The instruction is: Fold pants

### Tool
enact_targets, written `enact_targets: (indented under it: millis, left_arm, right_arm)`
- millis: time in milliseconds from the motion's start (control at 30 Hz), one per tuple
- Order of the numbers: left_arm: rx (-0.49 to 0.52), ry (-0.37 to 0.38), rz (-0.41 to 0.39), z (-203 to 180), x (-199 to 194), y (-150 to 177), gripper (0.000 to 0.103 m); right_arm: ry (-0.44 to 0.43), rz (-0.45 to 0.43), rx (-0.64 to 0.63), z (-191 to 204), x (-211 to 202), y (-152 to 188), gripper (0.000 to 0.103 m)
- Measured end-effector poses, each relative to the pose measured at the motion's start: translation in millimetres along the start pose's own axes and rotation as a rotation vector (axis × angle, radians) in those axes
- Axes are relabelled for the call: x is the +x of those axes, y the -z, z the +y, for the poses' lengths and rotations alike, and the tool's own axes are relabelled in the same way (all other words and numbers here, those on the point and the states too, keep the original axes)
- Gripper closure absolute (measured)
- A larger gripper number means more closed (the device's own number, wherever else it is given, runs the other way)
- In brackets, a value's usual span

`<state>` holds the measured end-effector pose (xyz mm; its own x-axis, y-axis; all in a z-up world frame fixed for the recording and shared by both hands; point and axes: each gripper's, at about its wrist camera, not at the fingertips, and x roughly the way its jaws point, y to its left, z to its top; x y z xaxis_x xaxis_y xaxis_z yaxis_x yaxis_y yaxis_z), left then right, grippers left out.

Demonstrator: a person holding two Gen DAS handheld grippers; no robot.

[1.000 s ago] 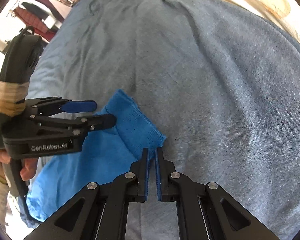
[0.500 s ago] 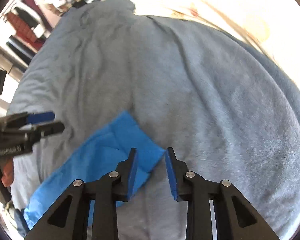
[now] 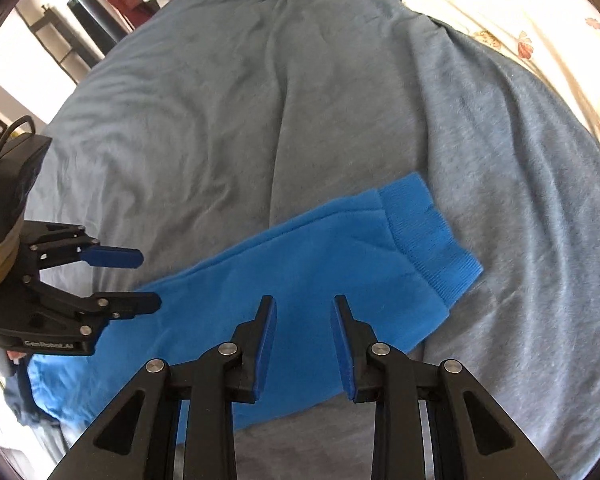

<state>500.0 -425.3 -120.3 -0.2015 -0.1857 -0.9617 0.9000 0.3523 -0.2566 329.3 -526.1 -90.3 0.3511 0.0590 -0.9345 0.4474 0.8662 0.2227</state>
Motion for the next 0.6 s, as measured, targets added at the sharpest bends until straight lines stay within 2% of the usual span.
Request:
enact_targets:
  millis: [233,400,500,600]
  left_arm:
    - [-0.021,0.038,0.014,4,18,-3,0.09]
    - [-0.072,0.038,-0.025,23,9,4,0.093]
    - [-0.085,0.034,-0.009,25,16,5,0.093]
    - [-0.097,0.009,-0.016,24,15,4,0.085]
  right_arm:
    - [0.035,0.019,0.025,-2,8,2,0.074]
    - [0.053,0.018,0.032,-3,9,0,0.074]
    - [0.059,0.02,0.029,0,14,-2,0.074]
    - [0.058,0.026,0.032,2,18,-3,0.074]
